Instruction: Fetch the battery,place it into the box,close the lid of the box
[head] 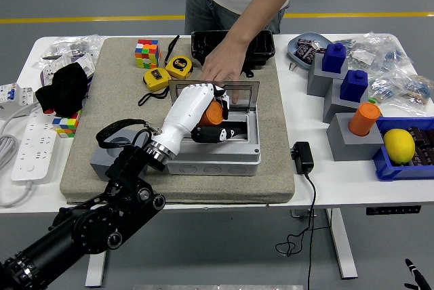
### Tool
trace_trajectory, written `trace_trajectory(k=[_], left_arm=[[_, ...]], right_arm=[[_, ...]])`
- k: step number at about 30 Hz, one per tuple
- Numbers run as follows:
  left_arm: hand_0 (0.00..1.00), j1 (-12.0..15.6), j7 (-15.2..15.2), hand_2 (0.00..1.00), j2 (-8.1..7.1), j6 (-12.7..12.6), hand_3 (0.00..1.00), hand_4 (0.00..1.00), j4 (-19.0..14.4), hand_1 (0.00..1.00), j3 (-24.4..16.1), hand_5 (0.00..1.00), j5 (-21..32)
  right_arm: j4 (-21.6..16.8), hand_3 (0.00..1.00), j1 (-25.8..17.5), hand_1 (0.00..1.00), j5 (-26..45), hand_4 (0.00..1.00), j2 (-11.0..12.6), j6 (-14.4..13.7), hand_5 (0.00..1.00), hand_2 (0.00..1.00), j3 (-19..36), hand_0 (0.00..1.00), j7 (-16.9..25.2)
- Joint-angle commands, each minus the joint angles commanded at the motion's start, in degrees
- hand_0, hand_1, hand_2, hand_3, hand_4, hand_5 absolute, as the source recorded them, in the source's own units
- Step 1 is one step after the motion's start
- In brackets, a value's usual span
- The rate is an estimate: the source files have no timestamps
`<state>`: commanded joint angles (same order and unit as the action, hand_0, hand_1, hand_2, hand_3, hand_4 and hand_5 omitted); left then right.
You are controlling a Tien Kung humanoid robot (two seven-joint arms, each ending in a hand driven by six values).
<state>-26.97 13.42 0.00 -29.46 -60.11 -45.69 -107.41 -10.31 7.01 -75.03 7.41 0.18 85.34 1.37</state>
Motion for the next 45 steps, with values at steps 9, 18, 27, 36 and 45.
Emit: trace_trajectory(k=[9, 18, 27, 36, 45], left_arm=[[0.035, -0.3, 1.1, 0.042, 0.00, -0.6, 0.058, 0.998, 0.5, 0.002, 0.3, 0.035, 1.8], [0.045, 0.1, 2.3, 0.050, 0.00, -0.9, 0.072, 0.998, 0.7, 0.002, 0.9, 0.430, 4.4], [0.054, 0.4, 2.5, 0.061, 0.00, -1.0, 0.081, 0.998, 0.8, 0.008, 1.1, 0.431, 4.2], [0.123, 0.3, 2.6, 0.095, 0.00, -0.9, 0.107, 0.998, 1.0, 0.070, 1.0, 0.477, 4.1], [0.126, 0.1, 2.8, 0.099, 0.00, -0.8, 0.110, 0.998, 1.6, 0.074, 1.1, 0.489, 4.4]], right_arm=[[0.0, 0.794, 0.0, 0.824, -0.1, 0.998, 0.1, 0.0, 0.998, 0.779, -0.2, 0.876, -0.1], [0.0, 0.794, 0.0, 0.823, 0.0, 0.998, 0.3, 0.0, 0.998, 0.778, -0.3, 0.876, -0.1], [0.0, 0.794, -0.2, 0.823, 0.0, 0.998, 0.3, 0.0, 0.998, 0.777, -0.3, 0.876, -0.1], [0.0, 0.795, -0.2, 0.823, 0.1, 0.998, 0.2, 0.0, 0.998, 0.776, -0.3, 0.876, 0.0], [0.0, 0.794, -0.1, 0.822, 0.1, 0.998, 0.2, 0.0, 0.998, 0.776, -0.1, 0.876, 0.1]])
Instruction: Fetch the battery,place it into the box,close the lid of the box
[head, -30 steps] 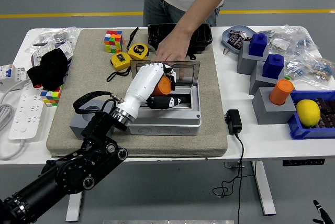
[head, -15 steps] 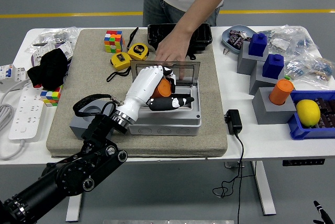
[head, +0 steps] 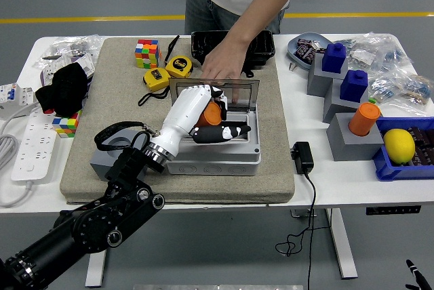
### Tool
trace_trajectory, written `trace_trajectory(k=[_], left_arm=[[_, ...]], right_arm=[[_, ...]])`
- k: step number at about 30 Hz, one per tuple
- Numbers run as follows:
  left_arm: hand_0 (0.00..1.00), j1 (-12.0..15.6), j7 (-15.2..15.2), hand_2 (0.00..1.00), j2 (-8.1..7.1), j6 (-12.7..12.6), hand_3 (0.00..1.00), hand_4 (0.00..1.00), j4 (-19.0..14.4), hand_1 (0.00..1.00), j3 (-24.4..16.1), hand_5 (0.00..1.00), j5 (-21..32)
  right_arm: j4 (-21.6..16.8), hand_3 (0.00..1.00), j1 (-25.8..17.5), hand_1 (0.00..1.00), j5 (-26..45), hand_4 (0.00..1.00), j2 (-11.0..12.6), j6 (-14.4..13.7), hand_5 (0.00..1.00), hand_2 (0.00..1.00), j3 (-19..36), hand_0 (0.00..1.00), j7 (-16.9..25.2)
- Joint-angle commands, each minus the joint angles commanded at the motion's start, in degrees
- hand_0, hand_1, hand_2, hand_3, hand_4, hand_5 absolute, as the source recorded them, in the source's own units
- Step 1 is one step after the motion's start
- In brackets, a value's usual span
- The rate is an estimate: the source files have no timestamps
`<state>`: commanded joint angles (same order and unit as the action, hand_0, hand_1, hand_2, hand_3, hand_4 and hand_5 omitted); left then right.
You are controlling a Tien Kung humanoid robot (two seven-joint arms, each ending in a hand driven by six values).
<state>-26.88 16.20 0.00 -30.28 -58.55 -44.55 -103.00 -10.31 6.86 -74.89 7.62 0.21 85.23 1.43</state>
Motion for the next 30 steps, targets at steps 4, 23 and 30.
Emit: trace_trajectory(k=[4, 23, 30], left_arm=[[0.136, 0.0, -0.1, 0.105, 0.00, 0.2, 0.116, 0.998, 0.3, 0.087, 0.1, 0.488, 0.0], [0.207, 0.1, 0.4, 0.227, 0.00, 1.6, 0.154, 0.998, 0.4, 0.240, -0.4, 0.501, 0.1], [0.255, 0.0, 0.4, 0.316, 0.00, 2.1, 0.164, 0.998, 0.5, 0.465, -0.5, 0.502, 0.1]], right_arm=[[0.0, 0.795, 0.0, 0.822, 0.0, 0.998, 0.0, 0.0, 0.998, 0.775, 0.0, 0.876, 0.0], [0.0, 0.794, 0.2, 0.822, 0.4, 0.998, 0.0, 0.2, 0.998, 0.774, 0.0, 0.874, 0.1], [0.0, 0.795, 0.3, 0.821, 0.3, 0.998, 0.0, 0.2, 0.998, 0.773, 0.3, 0.875, 0.1]])
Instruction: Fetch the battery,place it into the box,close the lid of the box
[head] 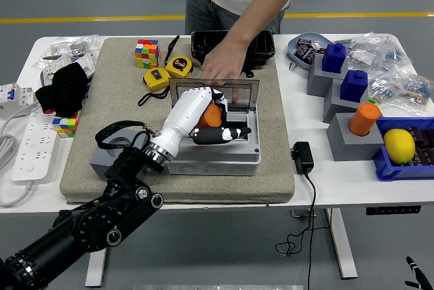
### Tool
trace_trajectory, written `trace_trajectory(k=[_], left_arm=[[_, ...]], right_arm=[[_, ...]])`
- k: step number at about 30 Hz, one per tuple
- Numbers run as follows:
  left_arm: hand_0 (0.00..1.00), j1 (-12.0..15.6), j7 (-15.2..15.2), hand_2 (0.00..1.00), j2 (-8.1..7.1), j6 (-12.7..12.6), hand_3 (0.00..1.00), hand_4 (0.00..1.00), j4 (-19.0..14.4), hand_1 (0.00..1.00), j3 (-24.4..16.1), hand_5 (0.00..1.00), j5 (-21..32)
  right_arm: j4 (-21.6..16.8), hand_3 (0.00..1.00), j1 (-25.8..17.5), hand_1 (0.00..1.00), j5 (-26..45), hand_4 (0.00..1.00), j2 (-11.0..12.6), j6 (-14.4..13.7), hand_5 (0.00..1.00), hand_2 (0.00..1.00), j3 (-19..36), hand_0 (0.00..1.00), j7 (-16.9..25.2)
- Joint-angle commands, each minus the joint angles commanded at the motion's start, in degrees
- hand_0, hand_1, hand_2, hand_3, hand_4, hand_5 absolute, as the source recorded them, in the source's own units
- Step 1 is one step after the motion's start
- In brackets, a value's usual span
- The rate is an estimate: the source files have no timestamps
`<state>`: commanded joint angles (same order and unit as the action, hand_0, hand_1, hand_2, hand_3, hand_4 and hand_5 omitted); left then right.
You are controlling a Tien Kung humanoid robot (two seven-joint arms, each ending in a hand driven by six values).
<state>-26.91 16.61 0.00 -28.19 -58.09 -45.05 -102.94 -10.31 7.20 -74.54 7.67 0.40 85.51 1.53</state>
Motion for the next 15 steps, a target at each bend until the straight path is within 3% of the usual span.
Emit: trace_trajectory(k=[2, 3, 15], left_arm=[[0.255, 0.0, 0.1, 0.316, 0.00, 0.0, 0.164, 0.998, 0.0, 0.465, -0.1, 0.502, 0.1], [0.403, 0.0, 0.3, 0.531, 0.00, -0.1, 0.213, 0.998, 0.1, 0.632, -0.2, 0.504, 0.2], [0.455, 0.5, 0.7, 0.574, 0.00, -0.1, 0.259, 0.998, -0.4, 0.664, 0.1, 0.507, 0.6]], right_arm=[[0.0, 0.795, -0.1, 0.821, -0.2, 0.998, 0.0, 0.0, 0.998, 0.773, 0.2, 0.875, 0.0], [0.0, 0.794, -0.1, 0.814, -0.2, 0.998, 0.0, 0.0, 0.998, 0.770, 0.2, 0.873, 0.0], [0.0, 0.795, -0.4, 0.814, -0.2, 0.998, 0.1, 0.0, 0.998, 0.771, 0.4, 0.872, 0.1]])
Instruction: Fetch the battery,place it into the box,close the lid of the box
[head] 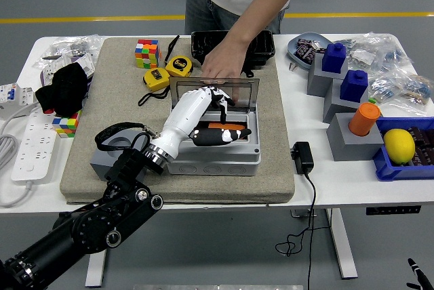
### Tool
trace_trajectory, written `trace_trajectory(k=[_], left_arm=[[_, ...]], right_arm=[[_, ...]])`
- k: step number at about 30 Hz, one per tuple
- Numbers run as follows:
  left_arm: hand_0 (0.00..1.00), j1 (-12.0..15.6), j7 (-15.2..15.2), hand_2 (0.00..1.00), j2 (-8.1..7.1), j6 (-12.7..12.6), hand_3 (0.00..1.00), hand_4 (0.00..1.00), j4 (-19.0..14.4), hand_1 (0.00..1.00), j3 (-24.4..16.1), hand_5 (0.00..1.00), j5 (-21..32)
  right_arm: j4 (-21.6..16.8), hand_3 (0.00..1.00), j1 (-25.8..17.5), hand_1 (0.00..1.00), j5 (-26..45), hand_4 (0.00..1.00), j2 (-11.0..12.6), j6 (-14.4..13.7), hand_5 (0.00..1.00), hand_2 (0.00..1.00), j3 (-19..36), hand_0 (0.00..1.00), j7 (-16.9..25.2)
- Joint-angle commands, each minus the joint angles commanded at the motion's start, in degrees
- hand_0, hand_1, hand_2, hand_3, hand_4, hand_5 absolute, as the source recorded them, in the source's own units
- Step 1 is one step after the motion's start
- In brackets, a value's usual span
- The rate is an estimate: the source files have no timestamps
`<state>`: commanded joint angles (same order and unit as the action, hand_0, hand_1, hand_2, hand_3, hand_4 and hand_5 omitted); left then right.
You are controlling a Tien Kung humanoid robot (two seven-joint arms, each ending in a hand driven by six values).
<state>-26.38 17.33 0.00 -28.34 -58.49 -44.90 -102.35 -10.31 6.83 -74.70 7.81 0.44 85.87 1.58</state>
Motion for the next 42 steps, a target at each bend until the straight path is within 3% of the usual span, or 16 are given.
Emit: trace_trajectory(k=[9, 11, 12, 23, 24, 29, 30, 35, 36, 41, 42], left_arm=[[0.411, 0.4, -0.7, 0.564, 0.00, -0.2, 0.270, 0.998, -3.6, 0.612, 0.7, 0.508, -1.4], [0.411, 0.6, -1.0, 0.564, 0.00, -0.2, 0.270, 0.998, -5.2, 0.612, 0.9, 0.508, -1.8], [0.376, 0.7, -1.1, 0.467, 0.00, -0.2, 0.254, 0.998, -6.1, 0.490, 1.0, 0.511, -2.0], [0.374, -0.8, -1.7, 0.437, -0.32, -1.2, 0.242, 0.998, -15.7, 0.473, 0.7, 0.519, -2.5], [0.411, -1.2, -1.8, 0.461, -0.35, -1.2, 0.257, 0.998, -15.9, 0.516, 0.5, 0.569, -2.5], [0.411, -4.7, -3.7, 0.461, -0.86, 0.2, 0.257, 0.998, -14.3, 0.516, -2.1, 0.569, -5.6], [0.712, -5.3, -4.7, 0.698, -1.01, 1.1, 0.619, 0.998, -13.8, 0.775, -2.7, 0.800, -6.6], [0.712, -6.9, -12.7, 0.698, -1.77, 8.4, 0.619, 0.998, -13.4, 0.775, -5.5, 0.800, -12.4], [0.991, -7.0, -14.3, 0.932, -1.78, 9.8, 0.879, 0.998, -13.6, 0.998, -5.8, 0.998, -13.4], [0.991, -7.0, -23.6, 0.932, -1.81, 16.9, 0.879, 0.998, -14.0, 0.998, -7.8, 0.998, -20.1], [0.998, -7.0, -24.6, 0.976, -1.83, 17.6, 0.946, 0.998, -14.0, 0.998, -7.9, 0.998, -20.6]], right_arm=[[0.0, 0.795, 0.0, 0.813, 0.1, 0.998, 0.0, 0.0, 0.998, 0.769, -0.1, 0.872, 0.0], [0.0, 0.795, 0.0, 0.813, 0.2, 0.998, 0.0, 0.0, 0.998, 0.769, -0.2, 0.872, 0.0], [0.0, 0.795, 0.0, 0.812, 0.2, 0.998, 0.0, 0.0, 0.998, 0.769, -0.1, 0.872, 0.1], [0.0, 0.795, 0.1, 0.810, 0.2, 0.998, 0.0, 0.0, 0.998, 0.768, -0.2, 0.872, 0.0], [0.0, 0.795, 0.1, 0.809, 0.2, 0.998, 0.0, 0.0, 0.998, 0.767, -0.2, 0.871, 0.0], [0.0, 0.795, 0.3, 0.809, 0.1, 0.998, 0.0, 0.1, 0.998, 0.767, 0.0, 0.871, 0.0], [0.0, 0.795, 0.3, 0.808, 0.1, 0.998, 0.0, 0.1, 0.998, 0.767, 0.0, 0.871, 0.0], [0.0, 0.795, 0.3, 0.808, -0.1, 0.998, -0.1, 0.1, 0.998, 0.767, 0.2, 0.871, 0.0], [0.0, 0.795, 0.3, 0.808, -0.2, 0.998, -0.1, 0.1, 0.998, 0.766, 0.4, 0.871, 0.0], [0.0, 0.795, 0.2, 0.808, -0.3, 0.998, -0.3, 0.1, 0.998, 0.766, 0.5, 0.871, -0.1], [0.0, 0.795, 0.2, 0.806, -0.3, 0.998, -0.3, 0.1, 0.998, 0.766, 0.5, 0.871, 0.0]])
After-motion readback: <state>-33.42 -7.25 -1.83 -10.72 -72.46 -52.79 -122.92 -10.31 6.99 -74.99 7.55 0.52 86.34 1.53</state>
